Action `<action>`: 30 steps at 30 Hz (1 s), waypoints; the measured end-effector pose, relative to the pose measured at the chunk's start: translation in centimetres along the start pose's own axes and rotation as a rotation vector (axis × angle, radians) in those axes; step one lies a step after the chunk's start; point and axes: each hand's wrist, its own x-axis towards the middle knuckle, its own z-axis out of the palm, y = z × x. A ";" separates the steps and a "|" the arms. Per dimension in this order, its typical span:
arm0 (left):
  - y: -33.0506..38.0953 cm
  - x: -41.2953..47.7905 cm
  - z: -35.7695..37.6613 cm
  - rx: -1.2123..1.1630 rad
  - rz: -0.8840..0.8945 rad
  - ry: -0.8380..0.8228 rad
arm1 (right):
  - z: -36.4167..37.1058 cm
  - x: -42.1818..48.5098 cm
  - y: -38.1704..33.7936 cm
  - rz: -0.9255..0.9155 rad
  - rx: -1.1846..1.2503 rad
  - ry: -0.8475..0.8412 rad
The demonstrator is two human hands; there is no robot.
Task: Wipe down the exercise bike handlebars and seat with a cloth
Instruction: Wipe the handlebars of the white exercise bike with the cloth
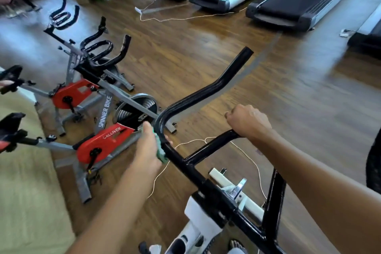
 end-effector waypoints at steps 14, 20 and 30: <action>-5.2 -8.4 1.2 -0.147 -0.102 0.033 | 0.5 0.6 0.2 0.029 0.048 -0.044; -4.6 -9.0 0.5 -0.049 -0.116 -0.015 | 0.7 0.6 0.2 0.031 0.046 -0.049; -5.0 -9.5 0.2 -0.091 -0.162 -0.096 | 0.7 0.9 0.4 0.048 0.050 -0.093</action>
